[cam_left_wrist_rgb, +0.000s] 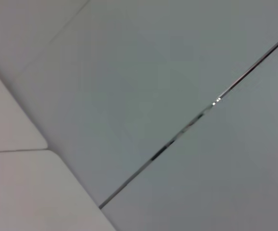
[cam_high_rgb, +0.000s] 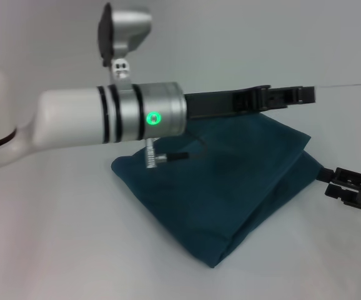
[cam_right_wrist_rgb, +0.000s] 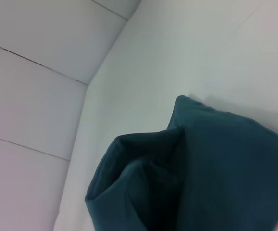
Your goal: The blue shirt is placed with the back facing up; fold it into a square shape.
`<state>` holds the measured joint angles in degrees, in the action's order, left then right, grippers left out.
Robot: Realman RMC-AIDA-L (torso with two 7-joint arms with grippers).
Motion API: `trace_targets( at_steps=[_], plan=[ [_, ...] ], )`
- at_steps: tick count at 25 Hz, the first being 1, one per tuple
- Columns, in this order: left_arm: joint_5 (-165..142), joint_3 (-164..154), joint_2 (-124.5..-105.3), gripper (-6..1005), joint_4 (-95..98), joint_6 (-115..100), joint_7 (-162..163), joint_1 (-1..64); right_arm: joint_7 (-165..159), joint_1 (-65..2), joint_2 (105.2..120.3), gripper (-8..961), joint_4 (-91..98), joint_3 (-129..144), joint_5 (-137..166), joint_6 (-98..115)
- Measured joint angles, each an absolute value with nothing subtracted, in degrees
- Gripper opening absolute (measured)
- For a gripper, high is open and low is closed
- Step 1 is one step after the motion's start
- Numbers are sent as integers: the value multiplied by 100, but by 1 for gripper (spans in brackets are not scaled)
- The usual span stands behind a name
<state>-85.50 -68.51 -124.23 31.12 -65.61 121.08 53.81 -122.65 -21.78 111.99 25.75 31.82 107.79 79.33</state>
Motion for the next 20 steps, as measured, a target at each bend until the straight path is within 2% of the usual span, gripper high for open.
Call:
trace_targets(
  at_steps=[4,6,8,13,16,20],
  plan=[
    [-8539,-6614,-12383,660,3283,-6712,12143,5032,-12275,-2180,11162,652,2575,3182,10776,7932],
    [-8535,-6359,-12346,705,3378,-6942,12233,4777,-12297,-2175,11094,652,2594,3182,10776,7997],
    [-8549,-6043,-12276,749,3452,-7223,12625,4424,-12391,-2187,10950,651,2629,3185,10840,8134],
    [-8721,-5737,-11989,861,3400,-7753,13864,3719,-13165,-2548,10412,650,2684,3190,11589,8404],
    [-9157,-5183,-12000,896,3402,-8240,14053,3372,-13609,-2935,10115,649,2727,3190,12098,8556],
    [-9578,-4615,-12037,923,3392,-8569,14056,3078,-14110,-3449,9820,648,2743,3191,12432,8794]
  ],
)
